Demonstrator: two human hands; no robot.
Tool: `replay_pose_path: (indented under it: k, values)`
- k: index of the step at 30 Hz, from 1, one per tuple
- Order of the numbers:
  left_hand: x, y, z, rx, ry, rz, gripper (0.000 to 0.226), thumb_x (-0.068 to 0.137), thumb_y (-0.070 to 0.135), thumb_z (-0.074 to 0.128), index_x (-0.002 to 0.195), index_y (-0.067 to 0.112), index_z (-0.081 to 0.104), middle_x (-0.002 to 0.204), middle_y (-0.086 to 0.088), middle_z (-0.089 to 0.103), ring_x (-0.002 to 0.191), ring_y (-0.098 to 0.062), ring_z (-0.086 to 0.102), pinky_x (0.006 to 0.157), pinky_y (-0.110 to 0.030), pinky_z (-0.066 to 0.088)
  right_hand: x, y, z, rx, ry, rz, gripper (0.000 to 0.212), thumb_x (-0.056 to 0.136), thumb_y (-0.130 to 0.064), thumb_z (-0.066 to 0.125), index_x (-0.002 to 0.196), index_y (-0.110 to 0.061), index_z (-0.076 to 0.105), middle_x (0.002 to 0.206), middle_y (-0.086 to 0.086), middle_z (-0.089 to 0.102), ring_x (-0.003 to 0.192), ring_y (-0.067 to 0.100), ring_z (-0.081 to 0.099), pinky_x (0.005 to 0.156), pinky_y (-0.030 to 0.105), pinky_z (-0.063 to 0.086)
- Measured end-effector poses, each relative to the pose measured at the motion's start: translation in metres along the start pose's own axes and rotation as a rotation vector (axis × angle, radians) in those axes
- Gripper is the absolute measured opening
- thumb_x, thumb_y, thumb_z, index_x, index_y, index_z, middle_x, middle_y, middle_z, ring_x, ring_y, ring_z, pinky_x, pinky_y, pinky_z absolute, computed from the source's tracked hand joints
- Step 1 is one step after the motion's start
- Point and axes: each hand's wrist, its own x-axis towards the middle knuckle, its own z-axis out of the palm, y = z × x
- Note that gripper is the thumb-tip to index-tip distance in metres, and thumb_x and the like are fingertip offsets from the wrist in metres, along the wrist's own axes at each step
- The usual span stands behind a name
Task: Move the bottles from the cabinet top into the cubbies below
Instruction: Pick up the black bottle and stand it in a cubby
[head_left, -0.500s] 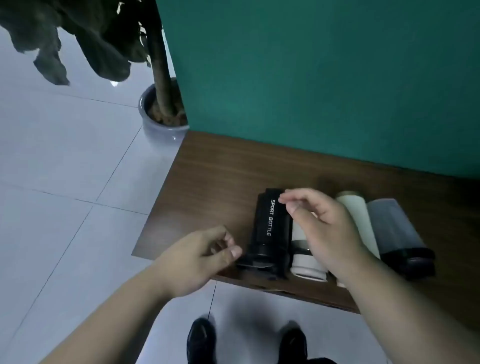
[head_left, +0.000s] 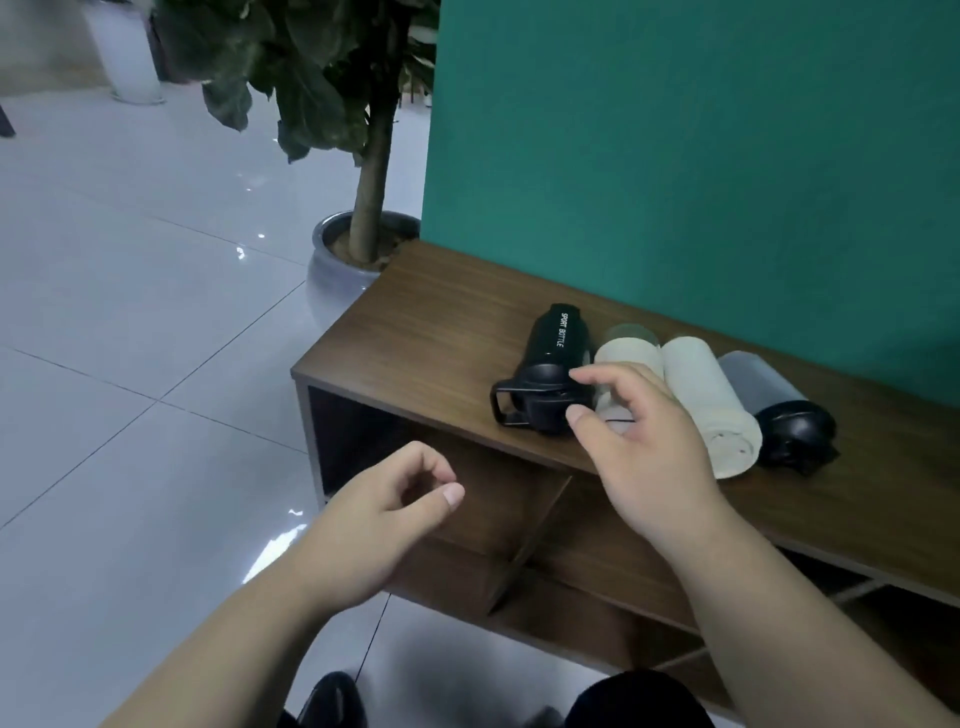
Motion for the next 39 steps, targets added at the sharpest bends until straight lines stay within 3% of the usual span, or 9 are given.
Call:
replay_pose_path:
  k: [5, 8, 10, 13, 18, 21, 27, 34, 39]
  values:
    - [-0.049, -0.024, 0.031, -0.165, 0.08, -0.095, 0.034, 0.075, 0.058, 0.06, 0.091, 0.028, 0.064, 0.086, -0.012, 0.069, 0.082, -0.034, 0.064, 0.086, -0.06, 0.052, -0.051, 0.0, 0.007, -0.141, 0.01, 0.05, 0.052, 0.086, -0.021, 0.072, 0.134, -0.031, 0.055, 0.135, -0.016, 0.047, 0.113, 0.0, 0.051, 0.092, 0.001, 0.031]
    - [-0.05, -0.047, 0.042, -0.239, 0.045, -0.163, 0.032, 0.075, 0.056, 0.065, 0.09, 0.027, 0.064, 0.086, -0.016, 0.066, 0.076, -0.023, 0.059, 0.084, -0.065, 0.049, -0.05, 0.005, 0.011, -0.287, -0.032, 0.022, 0.066, 0.085, -0.022, 0.072, 0.145, -0.03, 0.045, 0.15, -0.009, 0.037, 0.14, 0.01, 0.038, 0.114, 0.022, 0.03]
    - [-0.037, -0.058, 0.042, -0.256, 0.057, -0.188, 0.03, 0.075, 0.054, 0.064, 0.088, 0.027, 0.064, 0.085, -0.015, 0.067, 0.075, -0.019, 0.059, 0.079, -0.059, 0.049, -0.034, 0.006, 0.014, -0.359, -0.028, 0.006, 0.069, 0.084, -0.023, 0.071, 0.147, -0.03, 0.043, 0.153, -0.007, 0.034, 0.144, 0.016, 0.035, 0.118, 0.038, 0.034]
    - [-0.014, -0.068, 0.035, -0.34, 0.141, -0.238, 0.012, 0.082, 0.043, 0.064, 0.078, 0.032, 0.066, 0.082, -0.015, 0.07, 0.073, -0.017, 0.06, 0.075, -0.042, 0.049, -0.006, 0.014, 0.023, -0.432, -0.051, 0.005, 0.075, 0.083, -0.021, 0.071, 0.15, -0.031, 0.039, 0.158, -0.004, 0.028, 0.15, 0.018, 0.025, 0.12, 0.043, 0.033]
    - [0.008, -0.099, 0.035, -0.423, 0.215, -0.347, 0.039, 0.101, 0.021, 0.061, 0.066, 0.037, 0.066, 0.07, 0.007, 0.073, 0.074, -0.018, 0.062, 0.075, -0.039, 0.048, 0.019, 0.032, 0.037, -0.664, -0.167, -0.072, 0.086, 0.084, -0.019, 0.07, 0.156, -0.035, 0.026, 0.169, -0.005, 0.01, 0.157, 0.017, 0.001, 0.121, 0.046, 0.024]
    - [0.011, -0.102, 0.034, -0.466, 0.235, -0.367, 0.04, 0.1, 0.02, 0.06, 0.063, 0.035, 0.067, 0.069, 0.007, 0.072, 0.073, -0.019, 0.062, 0.073, -0.038, 0.047, 0.027, 0.036, 0.043, -0.794, -0.178, -0.128, 0.09, 0.083, -0.021, 0.07, 0.158, -0.031, 0.021, 0.17, 0.0, 0.016, 0.157, 0.025, 0.009, 0.123, 0.049, 0.023]
    - [0.009, -0.1, 0.031, -0.556, 0.219, -0.373, 0.043, 0.1, 0.019, 0.059, 0.06, 0.034, 0.067, 0.067, 0.006, 0.069, 0.07, -0.017, 0.055, 0.071, -0.037, 0.043, 0.041, 0.028, 0.054, -0.936, -0.14, -0.225, 0.087, 0.075, -0.025, 0.076, 0.153, -0.023, 0.036, 0.157, 0.008, 0.043, 0.146, 0.031, 0.037, 0.121, 0.056, 0.022]
    - [0.008, -0.096, 0.03, -0.573, 0.315, -0.405, 0.031, 0.102, 0.027, 0.056, 0.072, 0.031, 0.065, 0.086, 0.001, 0.075, 0.078, -0.019, 0.07, 0.075, -0.034, 0.048, 0.004, -0.019, 0.066, -0.646, -0.043, -0.426, 0.078, 0.066, -0.037, 0.079, 0.138, -0.017, 0.055, 0.134, 0.003, 0.06, 0.127, 0.029, 0.054, 0.112, 0.054, 0.038]
    - [0.008, -0.1, 0.026, -0.758, 0.377, -0.433, 0.024, 0.103, 0.026, 0.05, 0.103, 0.021, 0.073, 0.097, -0.007, 0.08, 0.076, -0.017, 0.078, 0.077, -0.041, 0.064, -0.049, -0.068, 0.087, -0.236, -0.036, -0.521, 0.079, 0.065, -0.043, 0.077, 0.138, -0.019, 0.058, 0.133, -0.003, 0.061, 0.126, 0.017, 0.058, 0.106, 0.031, 0.045]
